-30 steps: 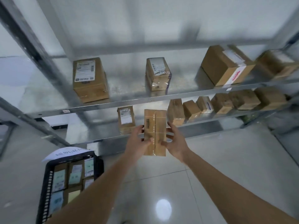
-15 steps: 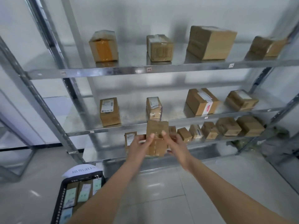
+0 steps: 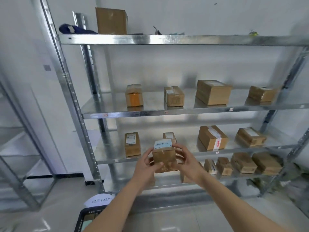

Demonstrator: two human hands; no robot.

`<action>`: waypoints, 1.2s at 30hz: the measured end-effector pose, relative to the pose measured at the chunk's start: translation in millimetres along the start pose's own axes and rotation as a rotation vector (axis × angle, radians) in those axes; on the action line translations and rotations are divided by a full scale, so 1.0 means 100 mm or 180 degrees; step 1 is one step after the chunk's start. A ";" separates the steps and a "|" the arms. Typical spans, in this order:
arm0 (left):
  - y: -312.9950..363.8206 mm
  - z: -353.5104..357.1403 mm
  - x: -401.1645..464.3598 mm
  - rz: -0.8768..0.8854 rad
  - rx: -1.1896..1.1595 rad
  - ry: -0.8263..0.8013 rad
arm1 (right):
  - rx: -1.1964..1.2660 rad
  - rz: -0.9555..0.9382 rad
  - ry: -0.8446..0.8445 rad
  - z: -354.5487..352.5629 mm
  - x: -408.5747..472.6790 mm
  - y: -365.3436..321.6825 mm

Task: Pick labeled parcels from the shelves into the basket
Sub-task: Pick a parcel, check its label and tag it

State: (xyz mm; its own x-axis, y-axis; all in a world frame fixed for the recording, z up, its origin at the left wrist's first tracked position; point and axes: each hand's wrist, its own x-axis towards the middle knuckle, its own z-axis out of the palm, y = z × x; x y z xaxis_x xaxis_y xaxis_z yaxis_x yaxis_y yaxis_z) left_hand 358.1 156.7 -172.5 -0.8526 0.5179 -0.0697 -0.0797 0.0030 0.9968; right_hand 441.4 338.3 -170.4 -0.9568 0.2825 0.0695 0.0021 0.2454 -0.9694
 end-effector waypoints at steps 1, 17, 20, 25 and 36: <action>0.09 -0.05 -0.06 -0.0004 -0.0107 0.0072 | 0.0017 0.0017 0.0025 0.07 -0.01 -0.08; 0.80 -2.27 -0.97 0.0213 -0.0176 0.0580 | -0.0053 -0.0221 -0.0031 2.41 0.01 -1.39; 0.81 -2.77 -1.15 0.0273 -0.0148 0.0758 | -0.0023 -0.0261 -0.0162 2.94 0.02 -1.54; 0.76 -3.50 -1.43 0.0311 -0.0224 0.0954 | -0.0062 -0.0208 -0.0220 3.75 0.04 -1.69; 0.38 -4.61 -1.28 0.0059 -0.0452 0.1118 | -0.0821 -0.0581 -0.0199 5.00 0.51 -1.50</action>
State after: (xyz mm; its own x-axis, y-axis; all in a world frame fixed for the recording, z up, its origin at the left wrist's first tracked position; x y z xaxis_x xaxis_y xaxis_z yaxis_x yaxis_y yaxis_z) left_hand 226.3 -303.9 -143.7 -0.9777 0.1918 -0.0853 -0.1123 -0.1350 0.9845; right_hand 246.9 -147.8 -139.4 -0.9642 0.1564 0.2144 -0.1053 0.5161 -0.8500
